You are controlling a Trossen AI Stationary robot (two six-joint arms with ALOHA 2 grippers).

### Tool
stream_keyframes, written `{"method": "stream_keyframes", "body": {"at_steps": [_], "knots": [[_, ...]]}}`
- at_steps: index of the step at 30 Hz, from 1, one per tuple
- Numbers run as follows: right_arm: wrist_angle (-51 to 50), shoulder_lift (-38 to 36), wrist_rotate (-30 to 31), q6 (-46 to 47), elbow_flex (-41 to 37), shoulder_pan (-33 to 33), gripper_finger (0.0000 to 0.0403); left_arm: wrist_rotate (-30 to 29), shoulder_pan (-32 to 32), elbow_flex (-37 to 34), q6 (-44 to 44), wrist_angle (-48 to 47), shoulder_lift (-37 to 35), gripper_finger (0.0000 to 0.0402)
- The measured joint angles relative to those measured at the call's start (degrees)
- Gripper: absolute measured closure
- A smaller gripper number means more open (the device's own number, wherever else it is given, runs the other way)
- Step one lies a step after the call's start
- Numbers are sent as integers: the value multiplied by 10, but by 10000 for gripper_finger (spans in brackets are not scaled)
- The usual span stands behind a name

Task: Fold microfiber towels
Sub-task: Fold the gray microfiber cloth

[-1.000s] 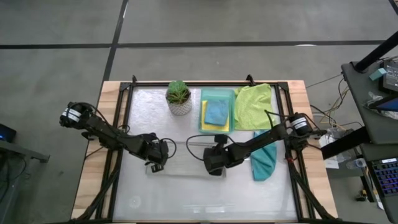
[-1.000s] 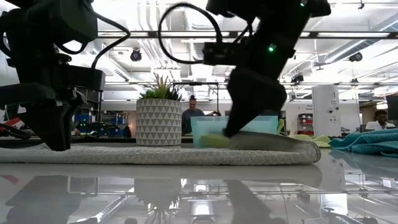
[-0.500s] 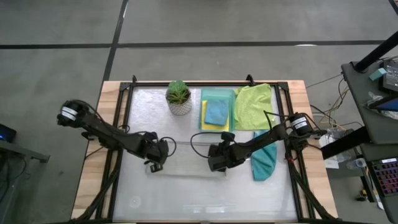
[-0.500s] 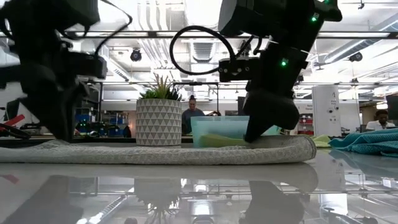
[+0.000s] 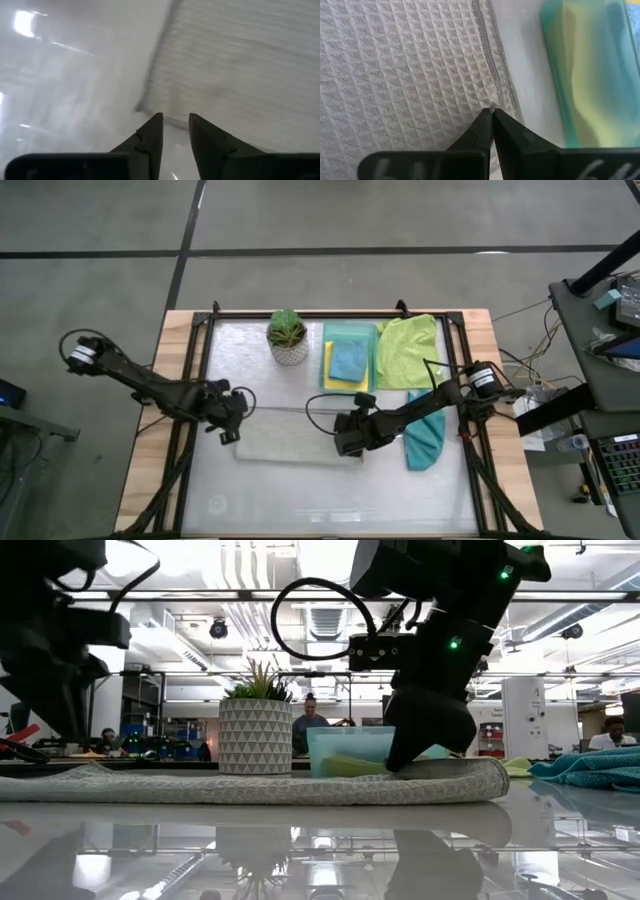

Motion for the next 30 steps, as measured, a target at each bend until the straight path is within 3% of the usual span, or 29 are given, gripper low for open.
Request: {"method": "stream_keyframes", "body": {"at_steps": [5, 9, 17, 30], "knots": [[7, 0, 0, -7, -1, 0, 394, -78, 0, -35, -15, 16, -15, 281], [8, 0, 0, -8, -1, 0, 394, -84, 1, -40, -21, 35, -4, 256], [11, 0, 0, -16, -1, 0, 394, -92, 1, -40, -88, 35, 63, 254], [13, 0, 0, -16, -1, 0, 394, -83, 1, -36, -58, 91, 143, 265]]}}
